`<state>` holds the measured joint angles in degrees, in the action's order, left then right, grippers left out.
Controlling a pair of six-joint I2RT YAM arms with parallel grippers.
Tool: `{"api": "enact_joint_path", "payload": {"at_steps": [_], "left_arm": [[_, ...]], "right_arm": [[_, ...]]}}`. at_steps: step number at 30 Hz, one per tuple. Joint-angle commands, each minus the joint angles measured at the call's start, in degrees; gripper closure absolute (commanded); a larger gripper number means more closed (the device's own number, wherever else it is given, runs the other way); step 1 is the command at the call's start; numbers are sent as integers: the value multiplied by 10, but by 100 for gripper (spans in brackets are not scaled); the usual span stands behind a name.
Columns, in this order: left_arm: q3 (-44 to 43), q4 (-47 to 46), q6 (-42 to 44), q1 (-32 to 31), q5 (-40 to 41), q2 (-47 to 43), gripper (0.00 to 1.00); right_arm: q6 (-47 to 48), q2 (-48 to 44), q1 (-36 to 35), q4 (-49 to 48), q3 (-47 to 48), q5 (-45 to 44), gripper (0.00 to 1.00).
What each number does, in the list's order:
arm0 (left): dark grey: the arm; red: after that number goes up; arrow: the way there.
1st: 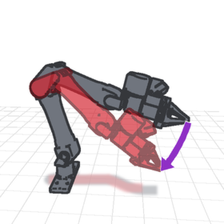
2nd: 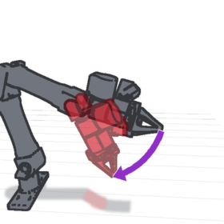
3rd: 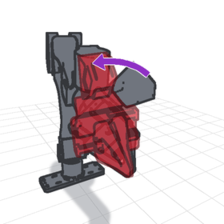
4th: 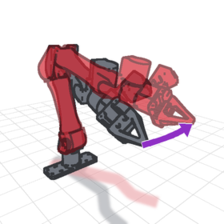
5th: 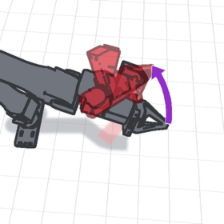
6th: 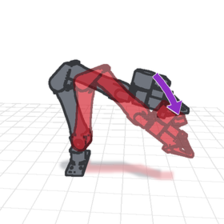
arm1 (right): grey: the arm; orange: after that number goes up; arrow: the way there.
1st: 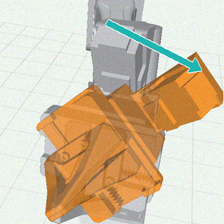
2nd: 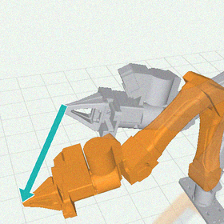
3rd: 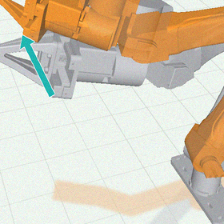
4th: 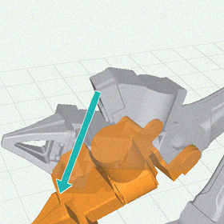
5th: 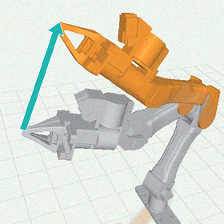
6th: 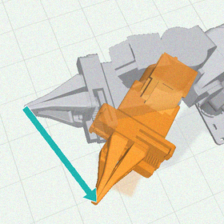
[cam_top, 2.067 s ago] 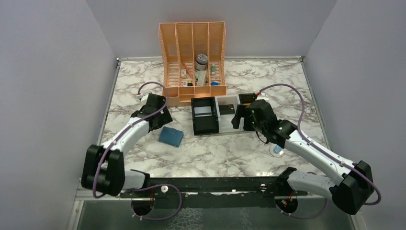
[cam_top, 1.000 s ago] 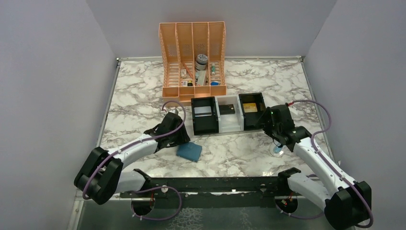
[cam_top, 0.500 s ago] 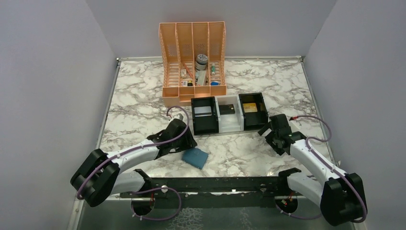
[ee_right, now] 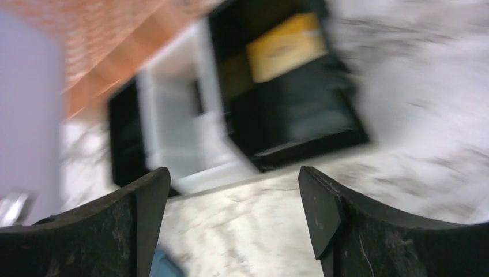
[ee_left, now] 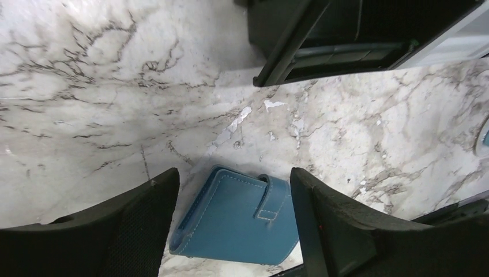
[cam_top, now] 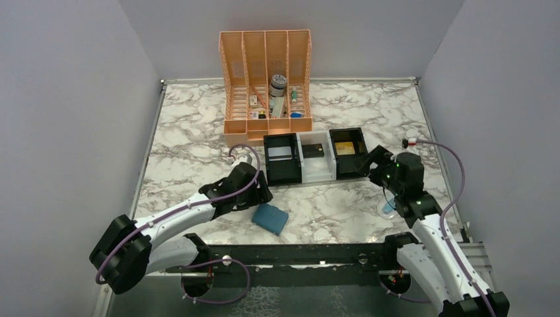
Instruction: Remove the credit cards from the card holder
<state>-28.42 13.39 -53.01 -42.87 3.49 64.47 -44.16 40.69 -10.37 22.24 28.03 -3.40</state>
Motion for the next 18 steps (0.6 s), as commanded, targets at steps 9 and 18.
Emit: {"api": "enact_joint_path", "payload": {"at_steps": [9,18], "left_arm": [[9,89,-20,0,30,-100,27],[47,86,-25,0,-2,-119,33]], "right_arm": [[99,177,-275,-214,5,339,33],[58,350,-416,-283,19,288,43]]}}
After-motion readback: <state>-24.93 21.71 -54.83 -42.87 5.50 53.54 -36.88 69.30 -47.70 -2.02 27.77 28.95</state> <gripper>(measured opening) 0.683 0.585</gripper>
